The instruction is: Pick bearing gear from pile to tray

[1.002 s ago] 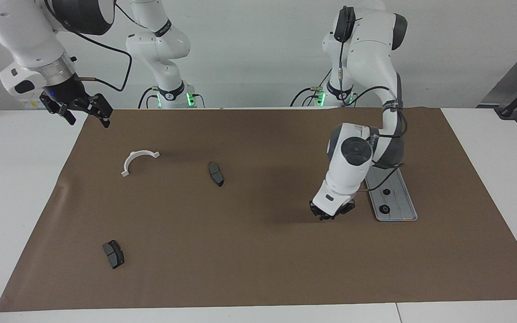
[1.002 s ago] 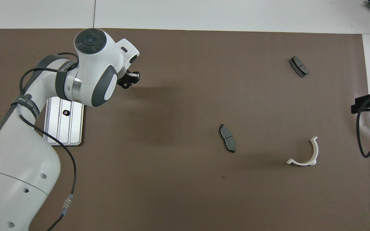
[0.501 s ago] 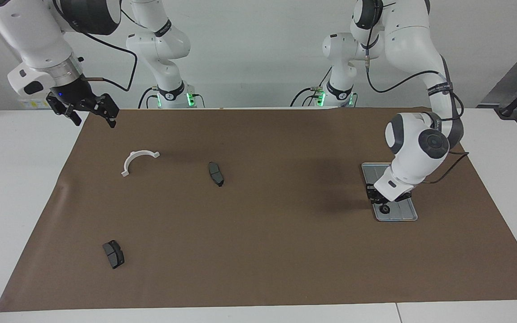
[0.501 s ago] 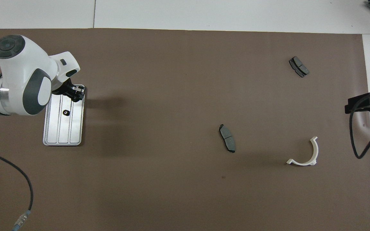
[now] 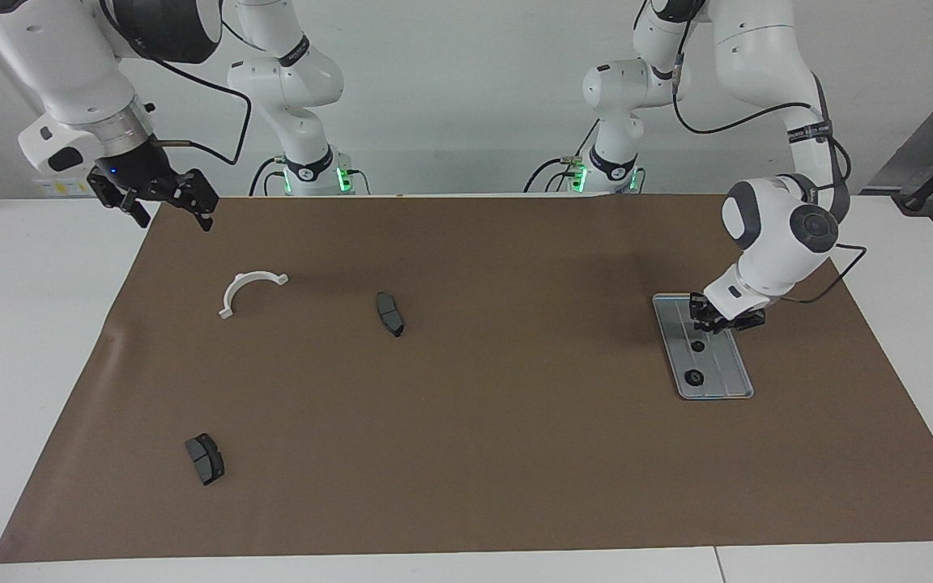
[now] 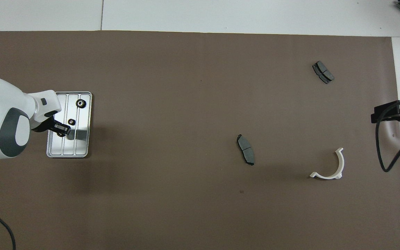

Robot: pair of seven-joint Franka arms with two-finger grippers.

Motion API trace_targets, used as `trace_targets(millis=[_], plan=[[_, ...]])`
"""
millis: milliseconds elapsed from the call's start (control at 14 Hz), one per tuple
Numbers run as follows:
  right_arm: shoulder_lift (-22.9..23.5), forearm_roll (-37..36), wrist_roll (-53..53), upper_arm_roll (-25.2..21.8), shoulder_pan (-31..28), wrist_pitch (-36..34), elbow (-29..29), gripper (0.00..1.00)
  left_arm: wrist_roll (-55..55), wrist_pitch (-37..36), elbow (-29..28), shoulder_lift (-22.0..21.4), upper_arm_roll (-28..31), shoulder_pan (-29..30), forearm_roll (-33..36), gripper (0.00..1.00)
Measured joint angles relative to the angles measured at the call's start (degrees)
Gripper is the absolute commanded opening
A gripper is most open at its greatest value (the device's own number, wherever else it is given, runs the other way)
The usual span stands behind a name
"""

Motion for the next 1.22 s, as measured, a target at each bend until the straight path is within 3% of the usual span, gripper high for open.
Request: trace_targets(millis=[72,286,358,644,931,1074,1217], plan=[[0.0,0.0,0.0,0.0,-0.02,0.0,-0.02,1.0,0.02,0.94,-1.87,-0.7,0.01,0.14,0.0,0.23],[0.0,0.0,0.0,0.29,0.01,0.0,-0.03,1.0,0.06,1.66,-3.64,-1.62,0.03,0.64,-0.31,0.92],[0.0,0.0,0.0,0.36,0.02,0.0,-0.03,1.0,0.08,1.93,-3.6,-1.76,0.01,0.76,-1.24,0.96],[0.0,0.02,0.0,0.48,0.69,0.0,-0.07,1.0,-0.51,-0.42,1.12,-3.31,-0.33,0.79,-3.95,0.97],[0.0,0.02,0.01,0.47,0.76,0.0,-0.08,1.0,-5.32,-20.5,16.96,-5.88,-0.91,0.75,-4.07,1.0],[-0.06,0.02,0.01,0.47,0.78,0.0,0.0,1.0,-6.16,-25.59,22.33,-7.74,-0.87,0.76,-4.07,1.0],[-0.36,0.02,0.01,0.48,0.83,-0.21,0.31,1.0,-6.97,-28.18,24.13,-10.61,-0.49,0.86,-4.05,1.0]])
